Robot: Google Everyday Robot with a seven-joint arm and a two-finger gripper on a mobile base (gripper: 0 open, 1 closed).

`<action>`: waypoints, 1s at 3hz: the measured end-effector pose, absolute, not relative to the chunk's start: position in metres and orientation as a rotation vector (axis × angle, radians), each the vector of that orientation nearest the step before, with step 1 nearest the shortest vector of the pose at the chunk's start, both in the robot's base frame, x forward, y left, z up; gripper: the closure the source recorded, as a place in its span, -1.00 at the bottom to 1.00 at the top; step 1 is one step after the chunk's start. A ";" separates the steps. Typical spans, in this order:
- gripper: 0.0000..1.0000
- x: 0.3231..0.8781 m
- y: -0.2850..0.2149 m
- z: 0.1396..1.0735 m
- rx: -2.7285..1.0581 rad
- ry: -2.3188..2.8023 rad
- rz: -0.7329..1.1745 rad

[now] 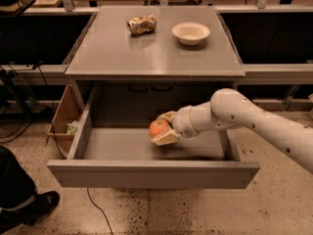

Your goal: Place orange into top drawer

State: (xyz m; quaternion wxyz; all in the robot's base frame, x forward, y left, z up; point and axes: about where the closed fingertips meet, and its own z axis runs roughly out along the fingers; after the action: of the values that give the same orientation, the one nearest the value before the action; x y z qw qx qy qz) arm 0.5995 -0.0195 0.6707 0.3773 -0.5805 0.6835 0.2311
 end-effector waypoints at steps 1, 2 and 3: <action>1.00 0.609 -0.016 0.648 -1.483 1.751 0.620; 0.71 0.611 -0.014 0.632 -1.479 1.759 0.654; 0.28 0.611 -0.012 0.622 -1.475 1.768 0.684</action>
Offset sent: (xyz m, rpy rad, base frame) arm 0.0151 0.0039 -0.0577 0.0387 0.0706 0.0137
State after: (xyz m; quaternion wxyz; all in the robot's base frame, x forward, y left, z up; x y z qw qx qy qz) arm 0.6114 -0.0122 0.6217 0.3612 -0.5727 0.6864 0.2655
